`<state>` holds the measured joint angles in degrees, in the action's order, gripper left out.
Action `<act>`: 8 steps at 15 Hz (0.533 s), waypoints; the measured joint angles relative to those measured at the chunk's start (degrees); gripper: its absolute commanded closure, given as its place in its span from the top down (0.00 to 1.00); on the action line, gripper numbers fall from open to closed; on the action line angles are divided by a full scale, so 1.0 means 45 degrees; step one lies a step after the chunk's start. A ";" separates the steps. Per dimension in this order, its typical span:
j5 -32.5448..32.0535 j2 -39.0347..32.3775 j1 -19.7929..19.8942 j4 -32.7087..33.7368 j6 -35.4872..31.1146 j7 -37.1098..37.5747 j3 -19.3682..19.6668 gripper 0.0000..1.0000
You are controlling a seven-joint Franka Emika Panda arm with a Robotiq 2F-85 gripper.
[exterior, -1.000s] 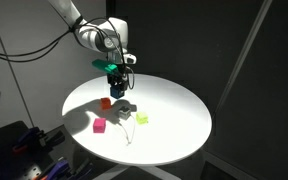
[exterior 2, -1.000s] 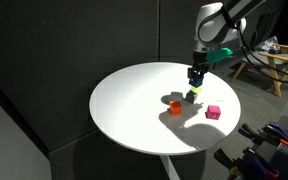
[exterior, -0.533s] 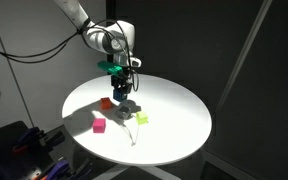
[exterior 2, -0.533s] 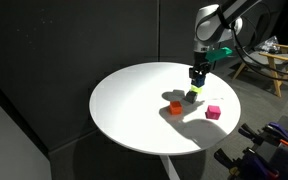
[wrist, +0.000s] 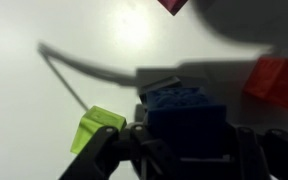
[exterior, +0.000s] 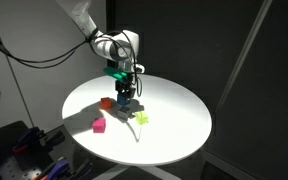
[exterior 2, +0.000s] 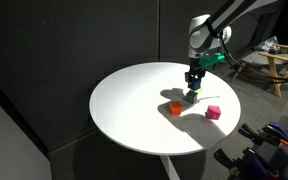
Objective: Pick up the blue block and put it on the gray block
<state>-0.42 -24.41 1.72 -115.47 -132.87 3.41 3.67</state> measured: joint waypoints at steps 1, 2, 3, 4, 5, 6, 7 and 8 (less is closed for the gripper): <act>0.0000 -0.0146 0.0000 0.0111 0.0000 0.0008 0.0002 0.24; 0.0000 -0.0267 0.0000 0.0209 0.0001 0.0016 0.0006 0.24; 0.0000 -0.0363 0.0000 0.0290 0.0001 0.0020 0.0014 0.24; 0.0000 -0.0443 0.0000 0.0352 0.0001 0.0022 0.0024 0.24; 0.0000 -0.0507 0.0000 0.0392 0.0001 0.0024 0.0037 0.24; 0.0000 -0.0560 0.0000 0.0417 0.0002 0.0025 0.0053 0.24; 0.0000 -0.0609 0.0000 0.0439 0.0002 0.0025 0.0072 0.41; 0.0000 -0.0648 0.0000 0.0451 0.0005 0.0025 0.0090 0.74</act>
<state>-0.42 -27.33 1.72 -113.44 -132.84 3.52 4.07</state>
